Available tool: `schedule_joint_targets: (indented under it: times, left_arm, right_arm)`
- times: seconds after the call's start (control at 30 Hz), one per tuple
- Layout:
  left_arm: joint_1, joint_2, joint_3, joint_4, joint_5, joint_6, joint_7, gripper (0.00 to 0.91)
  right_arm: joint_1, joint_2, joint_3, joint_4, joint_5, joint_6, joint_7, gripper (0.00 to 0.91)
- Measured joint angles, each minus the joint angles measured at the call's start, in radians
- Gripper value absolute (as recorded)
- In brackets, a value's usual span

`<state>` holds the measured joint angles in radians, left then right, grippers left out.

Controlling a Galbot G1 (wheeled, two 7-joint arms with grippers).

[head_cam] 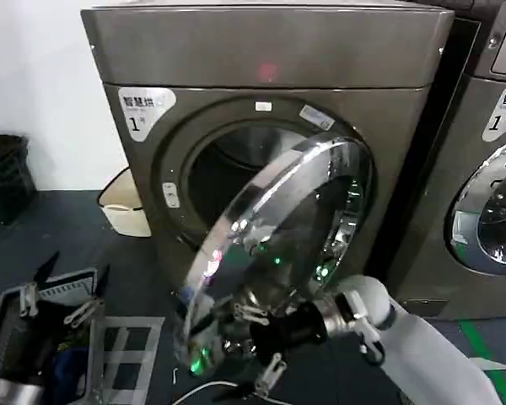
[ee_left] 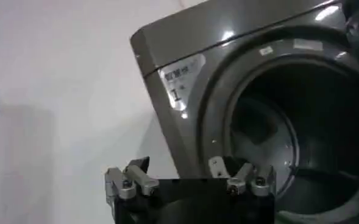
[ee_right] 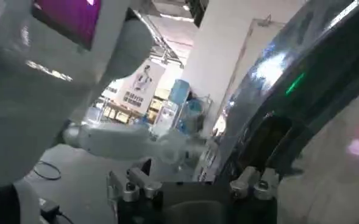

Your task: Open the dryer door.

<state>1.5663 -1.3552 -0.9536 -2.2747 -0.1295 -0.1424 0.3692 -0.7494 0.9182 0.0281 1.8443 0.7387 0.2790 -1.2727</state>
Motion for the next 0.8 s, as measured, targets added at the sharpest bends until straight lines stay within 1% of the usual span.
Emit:
schedule_joint_targets:
  times: [0.17, 0.23, 0.33, 0.4, 0.57, 0.63, 0.7, 0.77, 0.8]
  left_arm:
    - [-0.044, 0.051, 0.073, 0.032, 0.018, 0.000, 0.024, 0.907]
    - [-0.064, 0.070, 0.109, 0.046, 0.026, -0.002, 0.037, 0.907]
    - [-0.090, 0.093, 0.166, 0.064, 0.044, -0.008, 0.053, 0.907]
    - [-0.105, 0.103, 0.207, 0.075, 0.057, -0.012, 0.059, 0.907]
    - [-0.160, 0.128, 0.321, 0.111, 0.063, -0.014, 0.063, 0.907]
    - [-0.184, 0.138, 0.360, 0.126, 0.056, -0.017, 0.063, 0.907]
    - [-0.211, 0.152, 0.399, 0.141, 0.045, -0.020, 0.063, 0.907]
    - [-0.235, 0.164, 0.435, 0.156, 0.035, -0.024, 0.063, 0.907]
    - [-0.248, 0.170, 0.449, 0.164, 0.031, -0.026, 0.063, 0.907]
  right_arm:
    - [-0.079, -0.015, 0.138, -0.012, -0.010, 0.010, 0.020, 0.907]
    - [-0.119, -0.021, 0.209, -0.017, -0.024, 0.021, 0.031, 0.907]
    - [-0.195, -0.034, 0.335, -0.007, -0.037, 0.057, 0.085, 0.907]
    - [-0.267, -0.033, 0.424, 0.004, -0.056, 0.062, 0.135, 0.907]
    - [-0.491, 0.001, 0.685, 0.074, -0.185, 0.121, 0.371, 0.907]
    - [-0.589, 0.031, 0.798, 0.101, -0.219, 0.136, 0.469, 0.907]
    - [-0.677, 0.065, 0.897, 0.117, -0.262, 0.140, 0.554, 0.907]
    - [-0.766, 0.112, 0.995, 0.131, -0.335, 0.131, 0.682, 0.907]
    - [-0.803, 0.138, 1.037, 0.139, -0.366, 0.117, 0.752, 0.907]
